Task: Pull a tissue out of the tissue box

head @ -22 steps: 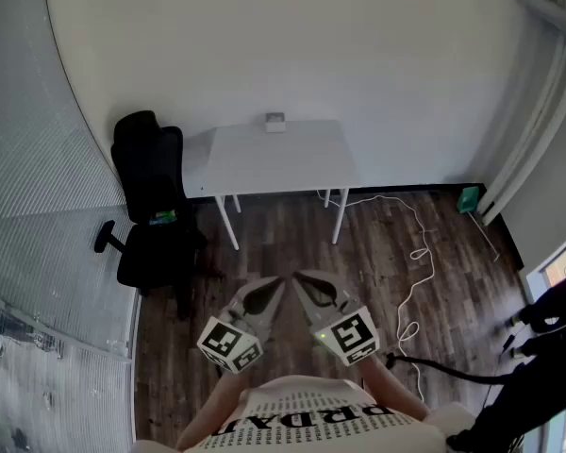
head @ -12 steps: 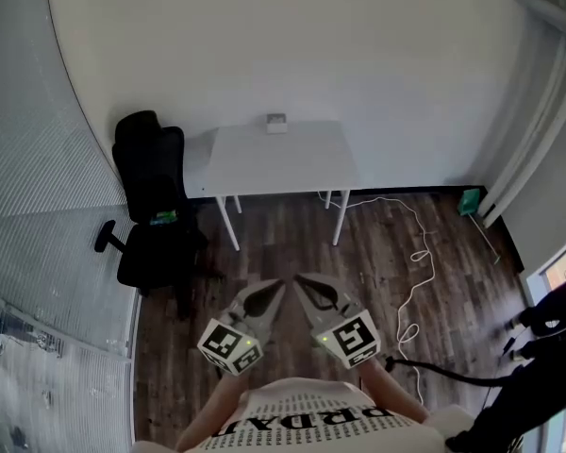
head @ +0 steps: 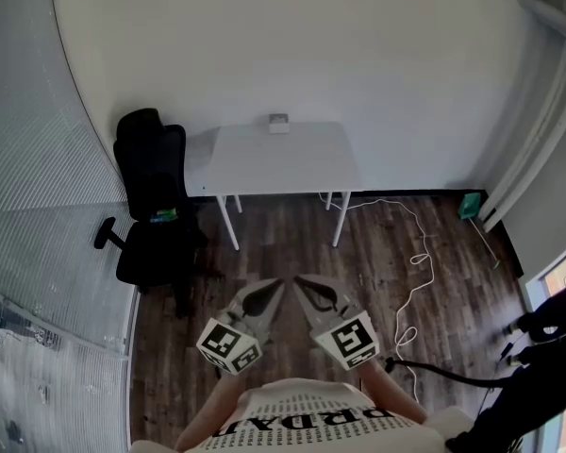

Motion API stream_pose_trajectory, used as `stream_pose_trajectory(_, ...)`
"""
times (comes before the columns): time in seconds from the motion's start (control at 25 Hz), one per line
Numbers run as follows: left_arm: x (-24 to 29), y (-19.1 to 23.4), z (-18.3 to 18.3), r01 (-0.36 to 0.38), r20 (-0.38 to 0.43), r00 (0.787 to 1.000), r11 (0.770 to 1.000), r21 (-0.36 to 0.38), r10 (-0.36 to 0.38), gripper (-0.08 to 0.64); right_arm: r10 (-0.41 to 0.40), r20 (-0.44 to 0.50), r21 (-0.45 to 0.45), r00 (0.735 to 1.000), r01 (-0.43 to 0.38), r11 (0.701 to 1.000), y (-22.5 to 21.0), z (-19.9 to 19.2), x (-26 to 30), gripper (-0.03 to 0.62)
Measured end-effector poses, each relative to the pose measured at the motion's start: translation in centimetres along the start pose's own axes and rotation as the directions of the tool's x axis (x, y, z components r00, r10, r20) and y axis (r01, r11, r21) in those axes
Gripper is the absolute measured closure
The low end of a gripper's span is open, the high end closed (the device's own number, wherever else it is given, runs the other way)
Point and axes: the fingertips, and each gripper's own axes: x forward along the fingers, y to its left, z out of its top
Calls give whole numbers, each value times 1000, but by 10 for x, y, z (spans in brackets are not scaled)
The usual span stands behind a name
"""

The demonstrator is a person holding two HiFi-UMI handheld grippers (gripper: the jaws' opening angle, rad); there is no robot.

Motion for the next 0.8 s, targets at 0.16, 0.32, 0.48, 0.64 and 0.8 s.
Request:
stream_pose_trajectory(0.16,4,-5,-5,-5,1,1000,1000,-1,5,568,3,-4,-10,1000,-3,1000,-5,-5,-5,584)
stream_pose_trajectory(0.32,13,-9,-8,-10,-6,1000,1000,3,10,568,13,-10,-29,1000,-13,1000,-10,-8,-10,584)
stream_pose_trajectory(0.48,19,-15,-12,-10,-3,1000,1000,4,10,568,17,-19,-26,1000,-18,1000,-15,-17,-15,584)
stream_pose_trajectory(0.64,29,-16,-16,-26,-3,1000,1000,-5,26,568,30,-21,-17,999,-30,999,-25,-23,-19,584)
stream_pose_trajectory(0.8,38,-21,-22,-36,-3,999,999,-2,36,568,37,-29,-13,999,-37,999,-33,-33,-26,584)
